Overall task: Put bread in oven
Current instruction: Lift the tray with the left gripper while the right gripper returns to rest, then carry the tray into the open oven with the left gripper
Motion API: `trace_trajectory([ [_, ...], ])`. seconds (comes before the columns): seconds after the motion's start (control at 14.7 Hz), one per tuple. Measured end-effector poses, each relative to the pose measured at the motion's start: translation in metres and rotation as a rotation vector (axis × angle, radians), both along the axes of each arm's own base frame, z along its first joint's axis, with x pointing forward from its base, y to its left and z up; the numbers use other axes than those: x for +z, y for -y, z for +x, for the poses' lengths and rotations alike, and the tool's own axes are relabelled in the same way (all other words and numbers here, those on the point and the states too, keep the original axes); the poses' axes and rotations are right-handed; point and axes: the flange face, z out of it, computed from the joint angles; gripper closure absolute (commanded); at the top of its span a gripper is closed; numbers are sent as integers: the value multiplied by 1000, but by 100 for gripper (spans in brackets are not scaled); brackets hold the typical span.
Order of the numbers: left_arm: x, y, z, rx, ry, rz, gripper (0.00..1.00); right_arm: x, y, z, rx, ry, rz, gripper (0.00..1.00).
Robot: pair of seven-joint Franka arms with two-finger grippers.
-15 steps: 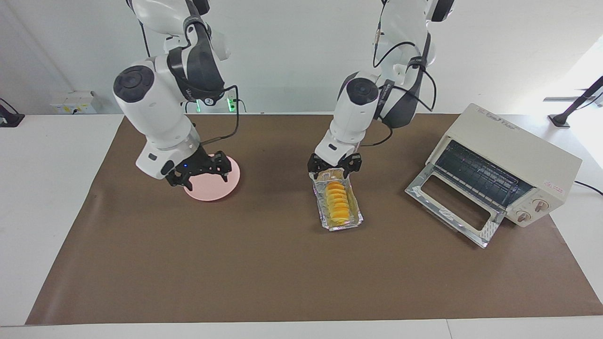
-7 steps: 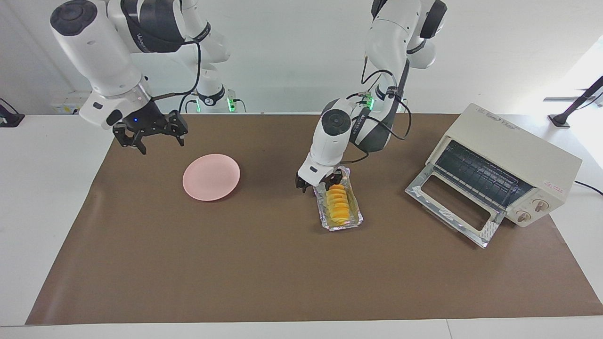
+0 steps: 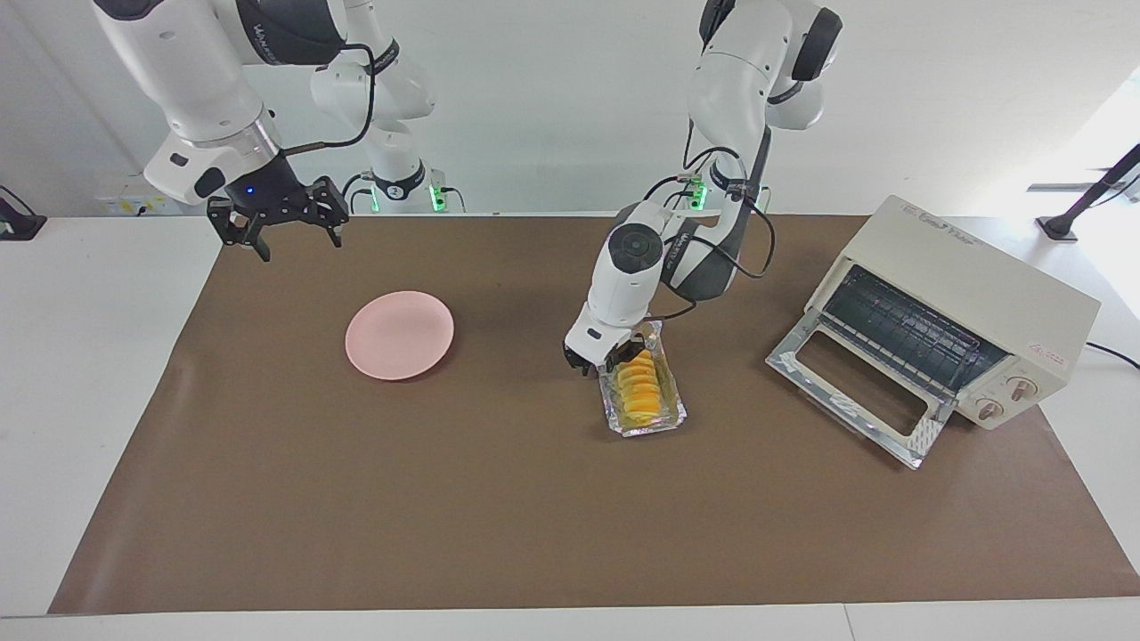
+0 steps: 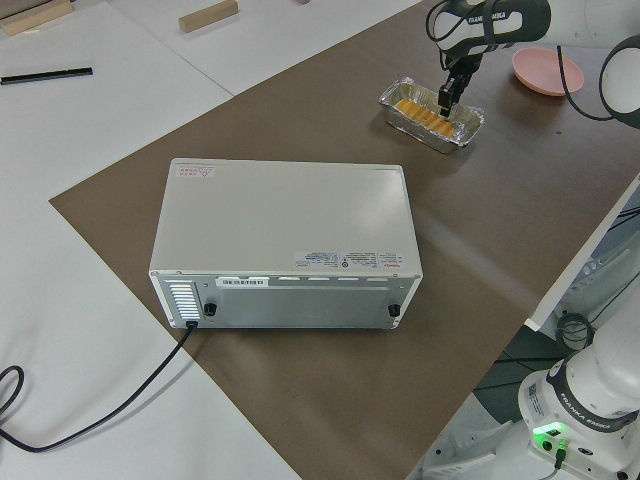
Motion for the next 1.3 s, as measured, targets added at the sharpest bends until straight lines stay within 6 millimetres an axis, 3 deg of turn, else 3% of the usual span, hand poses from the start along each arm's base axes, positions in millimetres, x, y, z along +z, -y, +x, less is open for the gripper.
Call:
trace_trajectory([
  [0.41, 5, -2, 3, 40, -13, 12, 100, -2, 10, 0, -19, -4, 0, 0],
  [0.55, 27, -7, 17, 79, -33, 35, 100, -2, 10, 0, -18, -4, 0, 0],
  [0.68, 53, -30, 44, 138, -29, 63, 100, -2, 9, 0, -17, -4, 0, 0],
  [0.82, 74, -72, 75, 216, -4, 93, 100, -2, 9, 0, -17, -4, 0, 0],
  [1.09, 117, -194, 116, 405, 1, 134, 100, -2, 9, 0, -17, -4, 0, 0],
  [1.3, 120, -278, 131, 529, -27, 142, 100, -2, 9, 0, -17, -4, 0, 0],
])
